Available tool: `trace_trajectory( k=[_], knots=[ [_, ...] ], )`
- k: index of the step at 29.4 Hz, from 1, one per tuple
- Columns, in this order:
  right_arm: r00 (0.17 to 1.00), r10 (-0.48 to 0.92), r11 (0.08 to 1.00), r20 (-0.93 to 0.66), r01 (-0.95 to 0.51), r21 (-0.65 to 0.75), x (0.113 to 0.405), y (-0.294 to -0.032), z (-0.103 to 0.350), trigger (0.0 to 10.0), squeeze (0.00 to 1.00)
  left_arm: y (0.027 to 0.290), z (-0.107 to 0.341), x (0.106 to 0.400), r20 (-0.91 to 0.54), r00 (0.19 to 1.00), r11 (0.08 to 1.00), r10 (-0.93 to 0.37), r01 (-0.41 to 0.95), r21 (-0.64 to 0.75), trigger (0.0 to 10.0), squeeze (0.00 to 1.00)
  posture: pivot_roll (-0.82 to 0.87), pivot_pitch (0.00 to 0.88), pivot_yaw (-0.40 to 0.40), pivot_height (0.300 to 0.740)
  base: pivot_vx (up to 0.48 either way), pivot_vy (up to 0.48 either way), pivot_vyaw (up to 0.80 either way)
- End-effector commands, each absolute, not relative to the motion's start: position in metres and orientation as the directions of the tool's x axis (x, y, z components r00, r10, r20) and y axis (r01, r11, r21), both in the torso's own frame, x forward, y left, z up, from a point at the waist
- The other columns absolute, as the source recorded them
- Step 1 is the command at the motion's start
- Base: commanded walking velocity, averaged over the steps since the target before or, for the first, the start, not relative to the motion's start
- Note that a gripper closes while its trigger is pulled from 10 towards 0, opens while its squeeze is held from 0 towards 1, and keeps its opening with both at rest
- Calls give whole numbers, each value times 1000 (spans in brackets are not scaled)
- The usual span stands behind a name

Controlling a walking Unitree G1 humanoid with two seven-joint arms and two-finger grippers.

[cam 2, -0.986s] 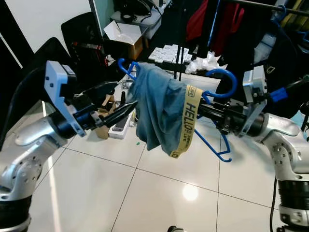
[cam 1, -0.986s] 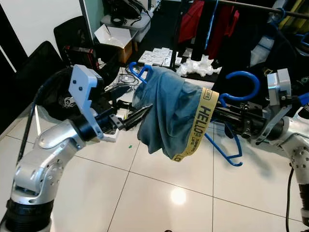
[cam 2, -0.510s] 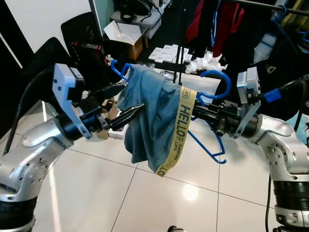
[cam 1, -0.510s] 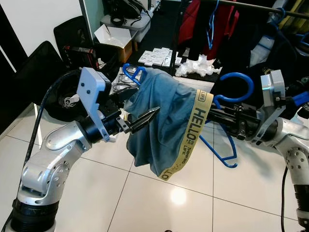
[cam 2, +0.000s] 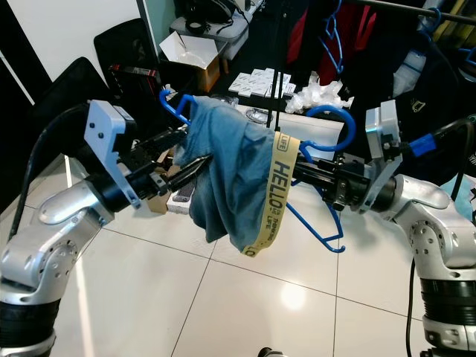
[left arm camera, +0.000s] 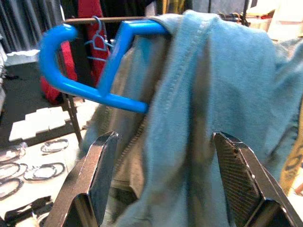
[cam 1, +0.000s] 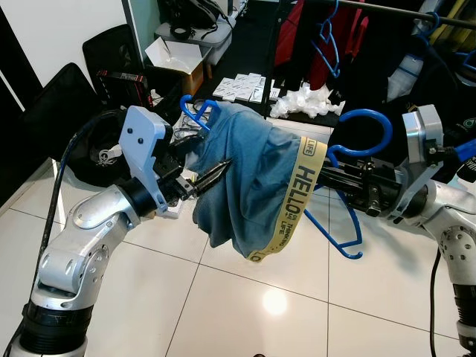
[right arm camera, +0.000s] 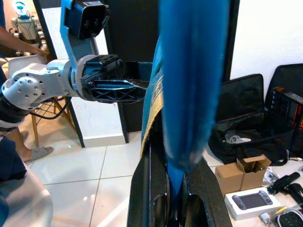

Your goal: Hang hanger

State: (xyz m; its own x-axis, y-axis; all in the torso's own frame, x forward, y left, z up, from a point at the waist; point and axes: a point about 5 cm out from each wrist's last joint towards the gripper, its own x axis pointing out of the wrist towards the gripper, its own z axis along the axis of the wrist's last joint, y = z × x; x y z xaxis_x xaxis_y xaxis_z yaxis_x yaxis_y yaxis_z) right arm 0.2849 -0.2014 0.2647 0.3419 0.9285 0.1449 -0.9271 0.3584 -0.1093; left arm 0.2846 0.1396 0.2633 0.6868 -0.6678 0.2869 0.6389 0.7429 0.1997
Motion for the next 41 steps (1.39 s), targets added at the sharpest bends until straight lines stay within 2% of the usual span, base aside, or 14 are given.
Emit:
trace_trajectory(
  k=[1, 2, 3, 4, 5, 6, 24, 30, 41],
  knots=[
    [328, 932, 348, 156, -929, -126, 280, -203, 268, 10000, 0, 144, 266, 285, 287, 694, 750, -661, 625, 218, 10000, 0, -27, 147, -6, 740, 0, 0, 0],
    [327, 932, 347, 157, -929, -125, 280, -203, 269, 10000, 0, 143, 265, 285, 287, 691, 748, -663, 626, 220, 7176, 0, -27, 146, -6, 740, 0, 0, 0],
    [327, 932, 347, 157, -929, -125, 280, -203, 269, 10000, 0, 143, 265, 285, 287, 691, 748, -663, 626, 220, 7176, 0, -27, 146, -6, 740, 0, 0, 0],
    [326, 932, 346, 159, -930, -125, 280, -203, 269, 10000, 0, 142, 265, 285, 289, 688, 746, -665, 630, 218, 3686, 0, -28, 146, -6, 740, 0, 0, 0],
    [326, 932, 346, 159, -930, -125, 280, -203, 269, 10000, 0, 142, 265, 285, 289, 688, 746, -665, 630, 218, 3686, 0, -28, 146, -6, 740, 0, 0, 0],
    [324, 932, 345, 160, -930, -124, 280, -203, 269, 10000, 0, 141, 264, 284, 289, 685, 743, -668, 633, 216, 0, 0, -28, 146, -6, 740, 0, 0, 0],
    [343, 931, 356, 125, -928, -111, 280, -203, 261, 10000, 0, 147, 273, 286, 337, 686, 761, -645, 613, 212, 0, 0, -25, 146, -5, 740, 0, 0, 0],
    [410, 909, 416, 70, -903, -106, 288, -203, 251, 10000, 0, 148, 279, 285, 359, 673, 759, -646, 616, 210, 0, 0, -24, 146, -3, 740, 0, 0, 0],
    [435, 900, 433, -3, -895, -106, 288, -203, 241, 10000, 0, 151, 283, 285, 388, 672, 769, -631, 610, 192, 0, 0, -24, 147, -5, 740, 0, 0, 0]
  ],
)
